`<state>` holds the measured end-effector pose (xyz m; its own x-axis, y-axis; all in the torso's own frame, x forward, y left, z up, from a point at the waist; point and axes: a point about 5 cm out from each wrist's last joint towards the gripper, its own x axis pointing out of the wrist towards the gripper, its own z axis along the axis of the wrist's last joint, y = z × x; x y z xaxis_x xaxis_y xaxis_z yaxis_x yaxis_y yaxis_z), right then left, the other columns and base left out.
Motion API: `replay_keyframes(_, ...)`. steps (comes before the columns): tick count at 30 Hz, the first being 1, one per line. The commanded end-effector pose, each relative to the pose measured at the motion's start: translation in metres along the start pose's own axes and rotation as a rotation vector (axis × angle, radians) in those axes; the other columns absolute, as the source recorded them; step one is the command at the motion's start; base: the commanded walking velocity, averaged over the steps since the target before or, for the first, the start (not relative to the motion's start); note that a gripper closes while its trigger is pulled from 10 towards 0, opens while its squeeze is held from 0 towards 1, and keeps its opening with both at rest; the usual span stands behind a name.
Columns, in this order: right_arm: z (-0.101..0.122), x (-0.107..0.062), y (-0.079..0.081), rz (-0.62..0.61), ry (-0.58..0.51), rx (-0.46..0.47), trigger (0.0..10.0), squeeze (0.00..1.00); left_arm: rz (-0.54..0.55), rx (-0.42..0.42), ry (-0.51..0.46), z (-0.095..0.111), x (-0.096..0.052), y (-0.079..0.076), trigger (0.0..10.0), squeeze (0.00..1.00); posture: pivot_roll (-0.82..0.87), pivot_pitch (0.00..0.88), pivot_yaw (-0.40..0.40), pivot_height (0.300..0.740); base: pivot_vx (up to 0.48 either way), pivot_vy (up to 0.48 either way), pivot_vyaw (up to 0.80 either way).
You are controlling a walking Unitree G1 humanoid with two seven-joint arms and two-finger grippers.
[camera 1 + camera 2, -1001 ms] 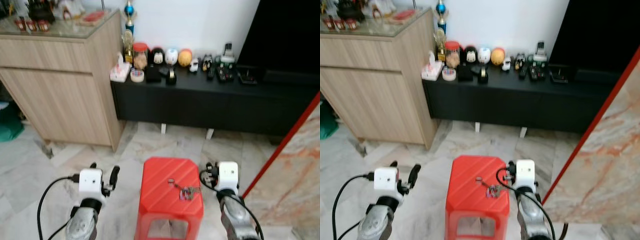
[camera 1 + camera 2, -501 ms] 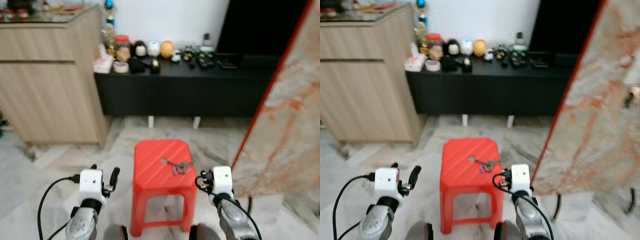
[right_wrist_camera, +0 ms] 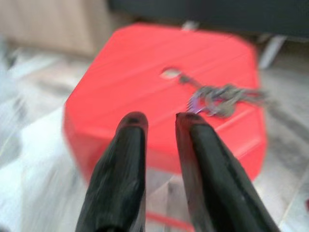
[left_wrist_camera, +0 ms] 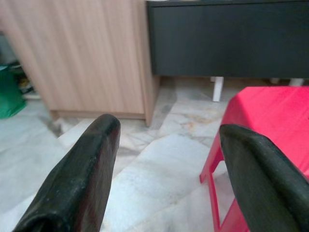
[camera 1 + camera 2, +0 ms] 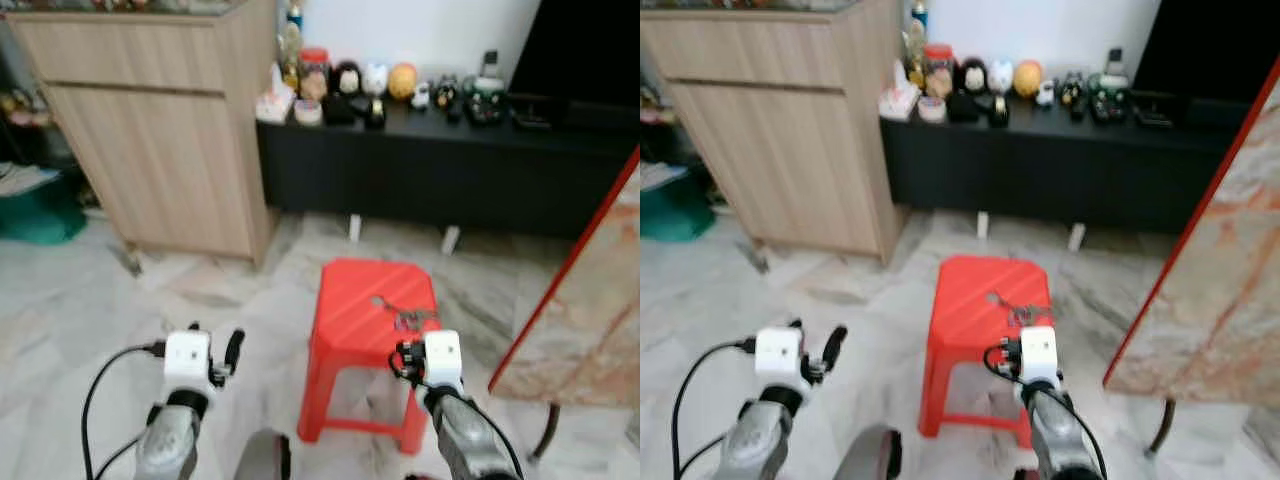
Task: Hang keys on a hook
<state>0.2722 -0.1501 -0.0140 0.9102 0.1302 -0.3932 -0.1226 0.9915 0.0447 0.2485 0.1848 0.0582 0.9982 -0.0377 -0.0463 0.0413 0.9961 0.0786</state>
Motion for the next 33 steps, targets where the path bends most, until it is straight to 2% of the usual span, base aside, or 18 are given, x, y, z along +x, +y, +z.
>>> replay_keyframes(1,0.0007,0.0004,-0.0035,-0.010,0.000,0.018,10.0,0.00,-0.020,-0.001,-0.006,0.0024,0.0011,-0.0036,10.0,0.00,0.07,0.000,-0.063,0.622,0.311,0.000,0.68)
replay_keyframes(11,-0.0031,-0.0001,-0.0079,-0.032,0.029,0.049,10.0,0.00,-0.031,0.004,-0.010,0.0035,0.0026,-0.0051,10.0,0.00,0.07,0.000,-0.060,0.622,0.314,0.000,0.06)
replay_keyframes(19,-0.0024,0.0004,-0.0068,-0.018,0.029,0.033,10.0,0.00,-0.037,0.006,-0.010,0.0030,0.0028,-0.0066,10.0,0.00,0.07,0.000,-0.060,0.622,0.320,0.000,0.00)
replay_keyframes(23,-0.0010,0.0014,-0.0027,0.011,0.025,0.010,10.0,0.00,-0.040,0.005,-0.012,0.0031,0.0030,-0.0067,10.0,0.00,0.07,0.000,-0.059,0.622,0.322,0.000,0.65)
replay_keyframes(28,-0.0020,0.0009,-0.0044,-0.009,0.024,0.028,10.0,0.00,-0.043,0.006,-0.014,0.0033,0.0044,-0.0077,10.0,0.00,0.07,0.000,-0.059,0.622,0.323,0.000,0.69)
replay_keyframes(30,-0.0033,-0.0002,-0.0086,-0.037,0.028,0.052,10.0,0.00,-0.045,0.004,-0.015,0.0034,0.0050,-0.0081,10.0,0.00,0.07,0.000,-0.059,0.622,0.321,0.000,0.00)
replay_keyframes(33,-0.0025,-0.0004,-0.0113,-0.044,0.026,0.041,10.0,0.00,-0.053,0.005,-0.017,0.0040,0.0058,-0.0096,10.0,0.00,0.07,0.000,-0.058,0.622,0.000,0.000,0.00)
